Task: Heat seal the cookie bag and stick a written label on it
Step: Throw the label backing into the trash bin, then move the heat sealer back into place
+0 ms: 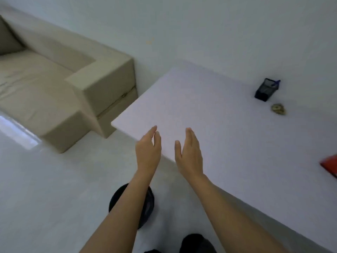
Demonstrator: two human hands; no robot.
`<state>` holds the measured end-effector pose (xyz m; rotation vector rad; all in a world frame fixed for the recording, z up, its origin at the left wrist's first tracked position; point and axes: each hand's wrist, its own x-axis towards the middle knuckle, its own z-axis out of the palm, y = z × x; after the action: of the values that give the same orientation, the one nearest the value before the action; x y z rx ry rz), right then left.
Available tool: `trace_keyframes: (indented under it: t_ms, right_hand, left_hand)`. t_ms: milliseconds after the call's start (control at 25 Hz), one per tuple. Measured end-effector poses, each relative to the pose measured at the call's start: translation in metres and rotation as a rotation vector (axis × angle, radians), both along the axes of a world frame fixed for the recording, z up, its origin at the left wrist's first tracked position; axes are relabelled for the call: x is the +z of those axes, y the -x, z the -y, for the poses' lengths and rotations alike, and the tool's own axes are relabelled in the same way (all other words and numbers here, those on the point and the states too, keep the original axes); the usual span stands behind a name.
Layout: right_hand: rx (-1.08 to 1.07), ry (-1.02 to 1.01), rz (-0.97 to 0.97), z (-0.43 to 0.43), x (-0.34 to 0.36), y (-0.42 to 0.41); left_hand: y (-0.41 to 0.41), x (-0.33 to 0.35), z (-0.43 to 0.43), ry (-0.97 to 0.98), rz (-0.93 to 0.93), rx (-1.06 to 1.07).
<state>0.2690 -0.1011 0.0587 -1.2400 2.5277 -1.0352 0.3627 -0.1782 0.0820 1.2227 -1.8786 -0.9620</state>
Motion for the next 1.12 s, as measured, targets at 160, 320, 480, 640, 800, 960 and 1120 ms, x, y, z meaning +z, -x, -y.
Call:
trace_keyframes:
  t_ms: [160, 320, 480, 640, 800, 960, 1120]
  right_hand:
    - [-0.285, 0.051, -0.044, -0.077, 0.033, 0.093]
    - [-0.574, 0.099, -0.042, -0.184, 0.040, 0.187]
    - [-0.817, 0.104, -0.048, -0.293, 0.019, 0.278]
    - [-0.992, 0.085, -0.022, -0.383, -0.008, 0.360]
    - [-1.160, 0.006, -0.030, -0.446, -0.034, 0.407]
    - [-1.250, -0.042, 0.105, -0.471, -0.062, 0.416]
    - [-1.252, 0.038, 0.266, -0.479, -0.087, 0.413]
  left_hand:
    - [0.105, 0.033, -0.050, 0.054, 0.043, -0.379]
    - [0.211, 0.046, -0.126, 0.055, 0.036, -0.659]
    - [0.324, 0.043, -0.209, 0.036, 0.060, -0.834]
    - [0.429, 0.027, -0.278, -0.007, 0.108, -0.899]
    - [0.506, 0.014, -0.322, -0.143, 0.165, -0.870]
    - [0.546, -0.014, -0.326, -0.404, 0.205, -0.771]
    - [0.569, -0.029, -0.329, -0.827, 0.104, -0.808]
